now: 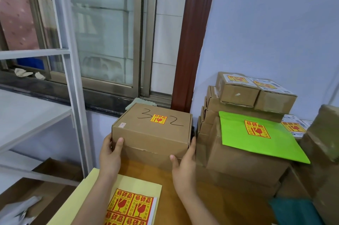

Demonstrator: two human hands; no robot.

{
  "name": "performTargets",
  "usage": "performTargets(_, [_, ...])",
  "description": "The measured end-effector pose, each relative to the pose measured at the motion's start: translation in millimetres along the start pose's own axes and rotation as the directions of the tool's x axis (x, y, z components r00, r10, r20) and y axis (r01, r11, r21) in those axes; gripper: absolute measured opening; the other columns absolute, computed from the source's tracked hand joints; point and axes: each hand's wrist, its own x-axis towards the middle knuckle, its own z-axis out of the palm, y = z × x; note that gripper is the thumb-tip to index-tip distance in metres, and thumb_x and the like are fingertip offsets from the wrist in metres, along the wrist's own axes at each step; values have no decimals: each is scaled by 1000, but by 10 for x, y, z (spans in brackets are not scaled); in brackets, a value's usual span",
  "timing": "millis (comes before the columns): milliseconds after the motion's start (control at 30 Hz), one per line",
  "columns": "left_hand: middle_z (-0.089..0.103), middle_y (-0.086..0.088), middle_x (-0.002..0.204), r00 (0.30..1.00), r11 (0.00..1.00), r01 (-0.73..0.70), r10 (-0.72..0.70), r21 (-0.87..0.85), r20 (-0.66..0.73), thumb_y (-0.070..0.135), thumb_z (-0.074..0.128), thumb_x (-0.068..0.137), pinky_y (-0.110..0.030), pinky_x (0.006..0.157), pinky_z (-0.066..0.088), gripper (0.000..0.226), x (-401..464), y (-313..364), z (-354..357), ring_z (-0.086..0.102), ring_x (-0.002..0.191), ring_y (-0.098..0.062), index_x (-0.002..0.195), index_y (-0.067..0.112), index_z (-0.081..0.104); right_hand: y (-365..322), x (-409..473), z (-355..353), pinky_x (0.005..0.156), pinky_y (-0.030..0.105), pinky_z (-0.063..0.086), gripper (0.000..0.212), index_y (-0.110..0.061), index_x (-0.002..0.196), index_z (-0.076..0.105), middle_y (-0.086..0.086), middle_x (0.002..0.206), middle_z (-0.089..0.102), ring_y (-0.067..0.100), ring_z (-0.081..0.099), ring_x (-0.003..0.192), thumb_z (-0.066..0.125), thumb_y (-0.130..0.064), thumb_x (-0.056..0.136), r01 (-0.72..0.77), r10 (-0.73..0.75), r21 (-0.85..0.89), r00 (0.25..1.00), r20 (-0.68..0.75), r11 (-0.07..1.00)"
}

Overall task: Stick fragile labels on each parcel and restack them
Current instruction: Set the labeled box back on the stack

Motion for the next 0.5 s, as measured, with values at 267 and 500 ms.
performTargets(267, [47,-6,139,1000,999,-3,3,38,7,34,46,97,-53,104,37,46,8,-14,17,44,125,-30,140,21,38,26,-5,14,75,10,39,92,-27,147,-19,0,148,41,11,60,111,55,-10,94,30,-31,-39,999,-34,999])
performTargets(500, [46,-6,139,1000,998,-10,9,55,13,34,45,97,-52,103,37,46,1,-22,13,44,126,-30,141,22,37,60,21,53,81,16,45,92,-24,148,-16,3,141,48,12,61,108,56,-11,94,19,-24,-80,997,-67,997])
